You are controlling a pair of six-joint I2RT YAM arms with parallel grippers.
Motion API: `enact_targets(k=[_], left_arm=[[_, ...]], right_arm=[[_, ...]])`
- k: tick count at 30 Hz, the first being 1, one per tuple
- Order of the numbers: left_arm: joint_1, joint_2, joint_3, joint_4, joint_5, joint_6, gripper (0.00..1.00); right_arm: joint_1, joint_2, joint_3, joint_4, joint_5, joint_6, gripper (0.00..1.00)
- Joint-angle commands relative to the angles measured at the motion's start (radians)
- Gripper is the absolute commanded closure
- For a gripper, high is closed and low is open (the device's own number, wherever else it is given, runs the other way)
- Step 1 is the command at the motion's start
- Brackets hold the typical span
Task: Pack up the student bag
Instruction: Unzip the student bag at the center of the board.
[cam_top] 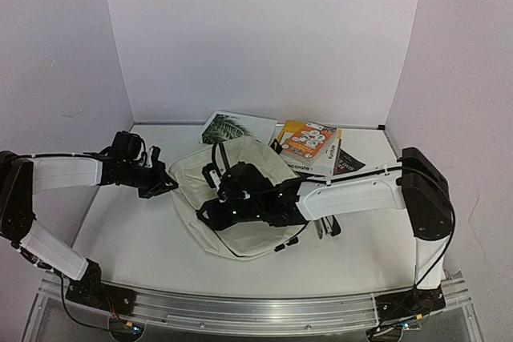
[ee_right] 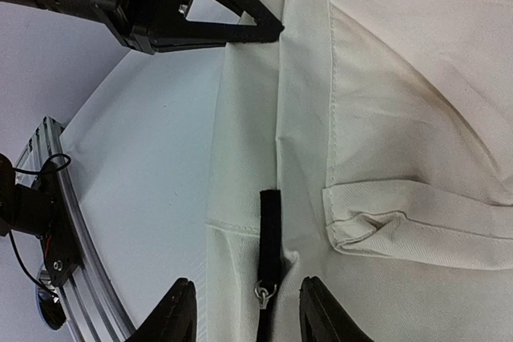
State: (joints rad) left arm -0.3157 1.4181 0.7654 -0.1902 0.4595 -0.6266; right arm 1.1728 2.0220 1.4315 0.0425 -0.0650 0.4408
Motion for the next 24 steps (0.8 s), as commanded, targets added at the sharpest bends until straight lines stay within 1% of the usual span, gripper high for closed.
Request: enact_targets(k=[1, 8, 15, 19, 22, 24], left_arm=[[-0.014, -0.039, 0.045, 0.032, 0.063, 0.027, 1.00], [-0.017, -0.045, 0.037, 0.035, 0.056, 0.028, 1.00], [-0.017, -0.045, 0.035, 0.035, 0.048, 0.027, 1.00], [-0.017, -0.049, 0.032, 0.034, 0.042, 0.027, 1.00], [-0.017, -0.050, 0.033, 0.032, 0.039, 0.027, 1.00], [-0.017, -0.048, 0.035, 0.030, 0.035, 0.027, 1.00]], right_arm=[[0.004, 0.040, 0.054, 0.021, 0.012, -0.014, 0.59], [0.004, 0.088, 0.096, 0.020, 0.022, -0.011, 0.65], [0.004, 0.138, 0.139, 0.021, 0.014, -0.016, 0.69], [0.004, 0.156, 0.148, 0.020, 0.033, -0.010, 0.72], [0.003, 0.159, 0.149, 0.020, 0.052, -0.006, 0.73], [0.003, 0.163, 0.153, 0.020, 0.060, -0.005, 0.76]])
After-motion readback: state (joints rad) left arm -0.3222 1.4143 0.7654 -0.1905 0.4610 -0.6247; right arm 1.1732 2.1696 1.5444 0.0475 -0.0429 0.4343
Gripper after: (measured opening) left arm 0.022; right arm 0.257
